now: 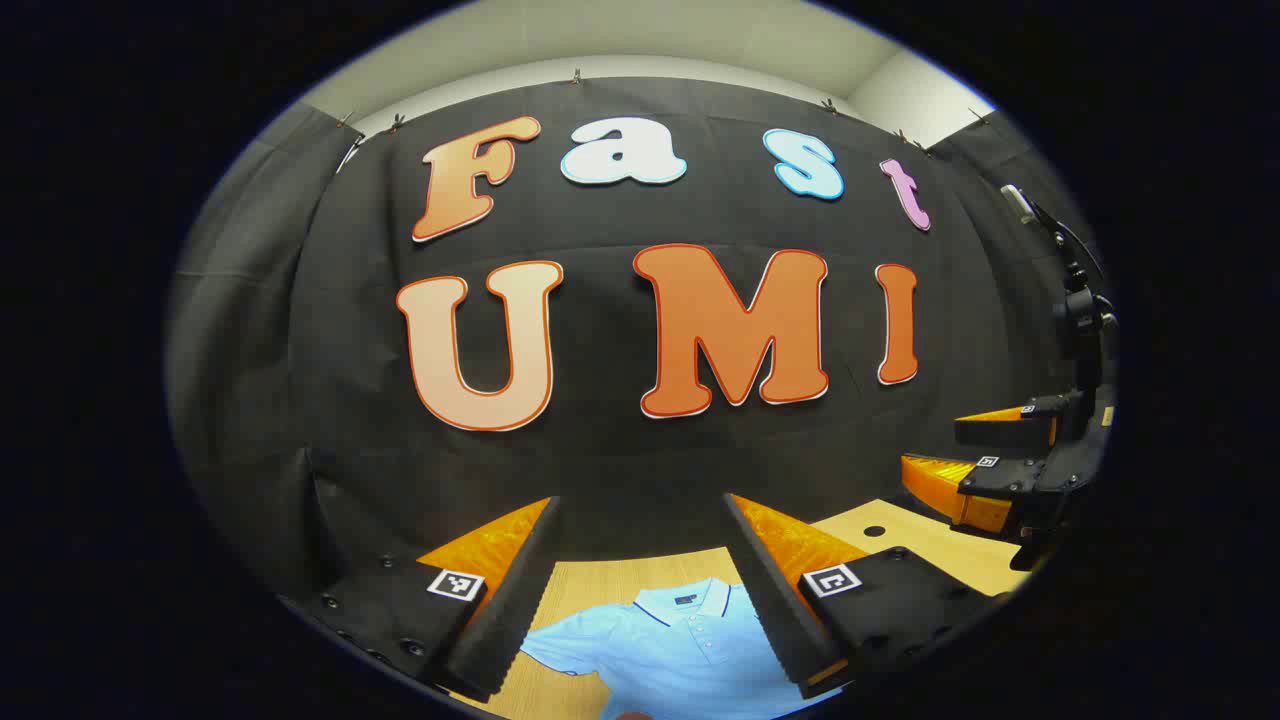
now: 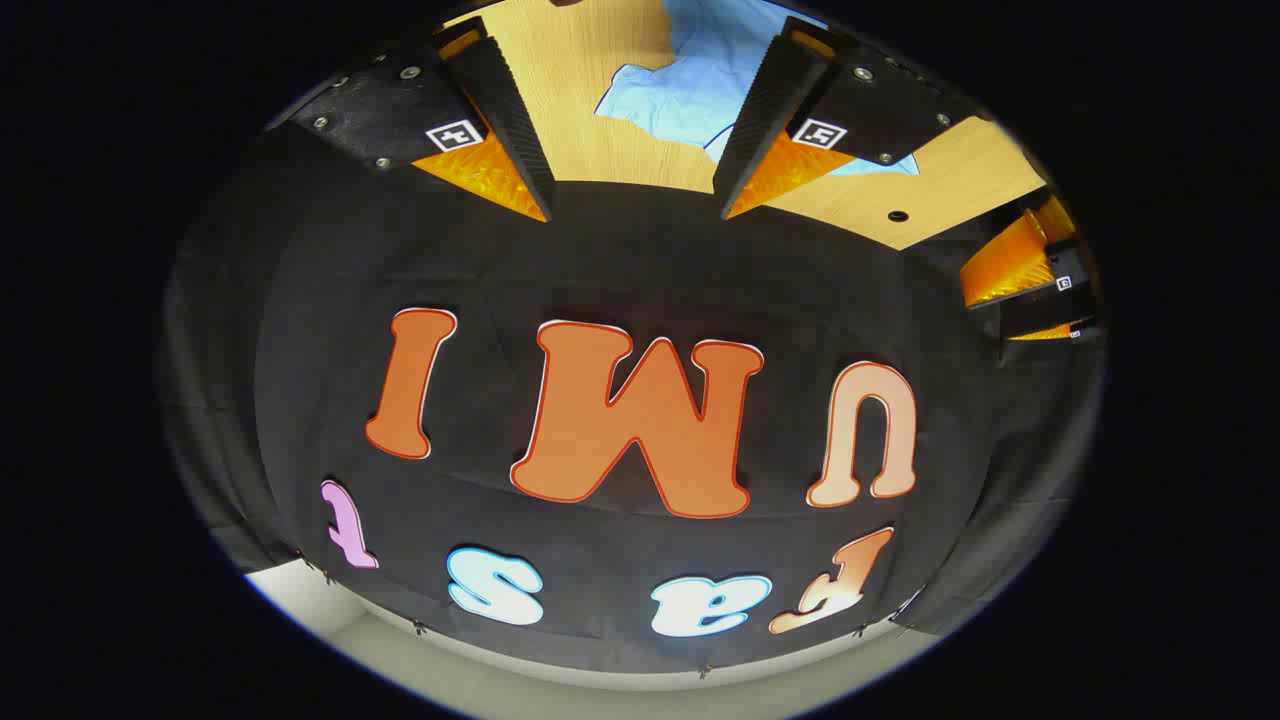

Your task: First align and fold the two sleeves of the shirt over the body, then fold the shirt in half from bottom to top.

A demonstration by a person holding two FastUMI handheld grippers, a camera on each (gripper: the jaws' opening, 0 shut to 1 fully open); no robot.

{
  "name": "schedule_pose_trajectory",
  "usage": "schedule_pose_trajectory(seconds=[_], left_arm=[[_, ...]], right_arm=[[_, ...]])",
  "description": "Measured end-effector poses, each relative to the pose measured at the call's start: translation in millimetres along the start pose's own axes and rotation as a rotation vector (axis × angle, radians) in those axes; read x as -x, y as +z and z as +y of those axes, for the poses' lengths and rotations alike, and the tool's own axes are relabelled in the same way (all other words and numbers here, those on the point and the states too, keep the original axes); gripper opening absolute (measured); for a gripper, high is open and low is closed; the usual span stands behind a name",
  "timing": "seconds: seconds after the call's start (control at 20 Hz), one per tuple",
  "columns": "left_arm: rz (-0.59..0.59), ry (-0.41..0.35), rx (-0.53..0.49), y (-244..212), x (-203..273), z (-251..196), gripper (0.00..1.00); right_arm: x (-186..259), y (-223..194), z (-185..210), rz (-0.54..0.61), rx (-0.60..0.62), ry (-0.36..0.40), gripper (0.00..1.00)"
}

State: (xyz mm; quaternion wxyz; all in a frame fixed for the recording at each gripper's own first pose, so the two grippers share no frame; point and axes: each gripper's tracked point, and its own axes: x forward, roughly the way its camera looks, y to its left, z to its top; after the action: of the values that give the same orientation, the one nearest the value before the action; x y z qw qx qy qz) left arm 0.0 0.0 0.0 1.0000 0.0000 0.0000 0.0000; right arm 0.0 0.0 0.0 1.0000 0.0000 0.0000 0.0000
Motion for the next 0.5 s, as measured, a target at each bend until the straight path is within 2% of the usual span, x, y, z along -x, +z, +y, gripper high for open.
schedule_pose_trajectory(seconds=[0.5], left_arm=[[-0.004, 0.03, -0.014, 3.1, 6.5, 6.8, 1.0]], right_arm=[[-7.3, -6.6, 5.4, 0.027, 0.009, 0.033, 0.96]])
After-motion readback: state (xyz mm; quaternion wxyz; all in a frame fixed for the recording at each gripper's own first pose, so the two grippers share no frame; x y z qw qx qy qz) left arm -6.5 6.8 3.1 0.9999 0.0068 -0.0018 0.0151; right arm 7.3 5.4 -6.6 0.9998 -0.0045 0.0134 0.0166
